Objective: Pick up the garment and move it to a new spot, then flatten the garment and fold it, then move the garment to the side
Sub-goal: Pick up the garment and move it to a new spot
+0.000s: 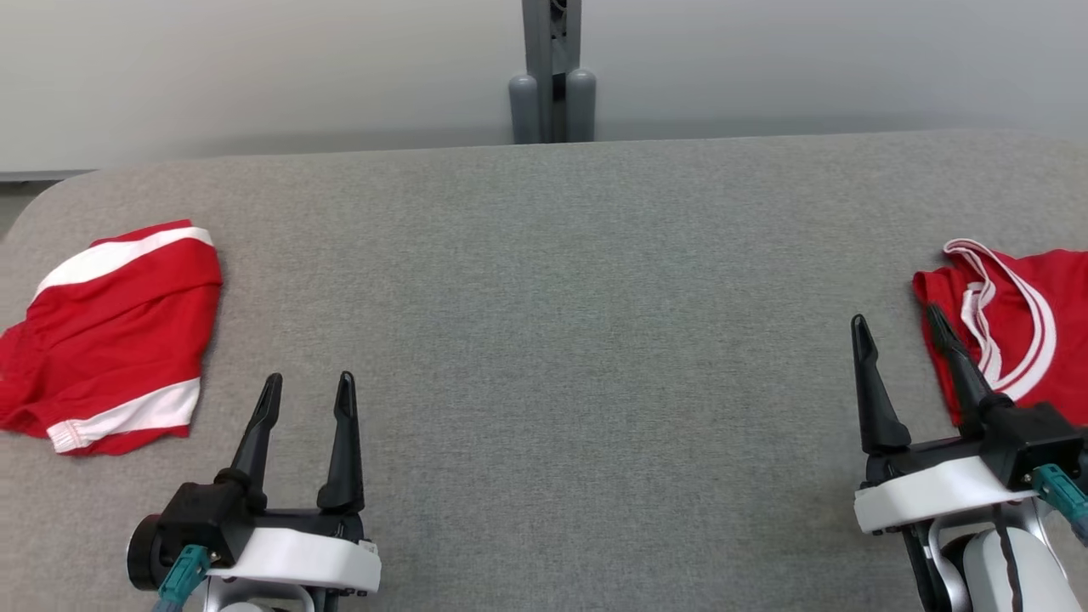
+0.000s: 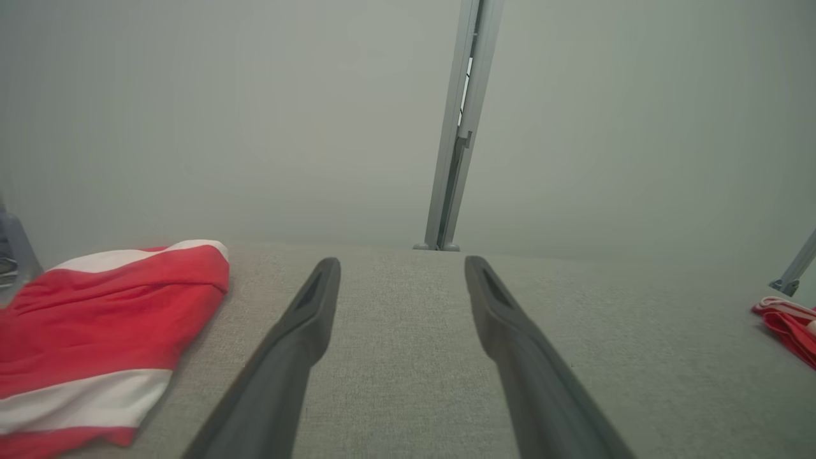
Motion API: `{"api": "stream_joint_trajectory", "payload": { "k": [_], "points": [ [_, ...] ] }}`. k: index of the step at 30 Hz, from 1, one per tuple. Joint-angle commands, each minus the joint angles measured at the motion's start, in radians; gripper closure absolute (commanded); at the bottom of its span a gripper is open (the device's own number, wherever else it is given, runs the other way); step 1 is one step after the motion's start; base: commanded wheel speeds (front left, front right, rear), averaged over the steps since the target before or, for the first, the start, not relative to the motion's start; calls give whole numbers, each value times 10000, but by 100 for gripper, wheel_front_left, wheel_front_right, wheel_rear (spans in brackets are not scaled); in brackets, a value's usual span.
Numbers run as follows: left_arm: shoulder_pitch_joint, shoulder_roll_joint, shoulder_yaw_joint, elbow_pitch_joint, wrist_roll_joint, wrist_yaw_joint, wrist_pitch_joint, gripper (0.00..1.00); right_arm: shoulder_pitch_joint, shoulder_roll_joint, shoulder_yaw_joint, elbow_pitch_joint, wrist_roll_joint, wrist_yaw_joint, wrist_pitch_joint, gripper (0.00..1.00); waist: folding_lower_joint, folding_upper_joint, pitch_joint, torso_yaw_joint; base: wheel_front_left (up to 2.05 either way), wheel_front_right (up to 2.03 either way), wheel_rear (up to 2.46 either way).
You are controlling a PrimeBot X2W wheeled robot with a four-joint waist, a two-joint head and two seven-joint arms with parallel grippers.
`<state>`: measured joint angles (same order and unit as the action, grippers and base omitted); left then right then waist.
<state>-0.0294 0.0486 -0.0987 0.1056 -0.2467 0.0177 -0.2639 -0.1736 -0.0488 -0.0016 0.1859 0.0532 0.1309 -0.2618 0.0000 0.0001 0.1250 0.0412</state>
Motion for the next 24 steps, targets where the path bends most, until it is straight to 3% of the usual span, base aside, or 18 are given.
{"api": "stream_joint_trajectory", "payload": {
  "k": [1, 9, 24],
  "points": [
    [-218, 38, -45, 6, 10, -1, 10, 0, 122, -45, -4, 4, -60, -1, -52, 0, 0, -1, 85, 389, 0, 0, 0],
    [24, 38, -124, 33, 73, 92, 10, 0, 197, -45, 289, -27, -15, -1, -53, 0, 0, -1, -78, 1901, 0, 0, 0],
    [882, 37, 408, 40, 514, -157, 5, 0, 634, -51, 1085, 145, 552, -1, -52, 0, 0, -1, -1058, 4629, 0, 0, 0]
  ]
}}
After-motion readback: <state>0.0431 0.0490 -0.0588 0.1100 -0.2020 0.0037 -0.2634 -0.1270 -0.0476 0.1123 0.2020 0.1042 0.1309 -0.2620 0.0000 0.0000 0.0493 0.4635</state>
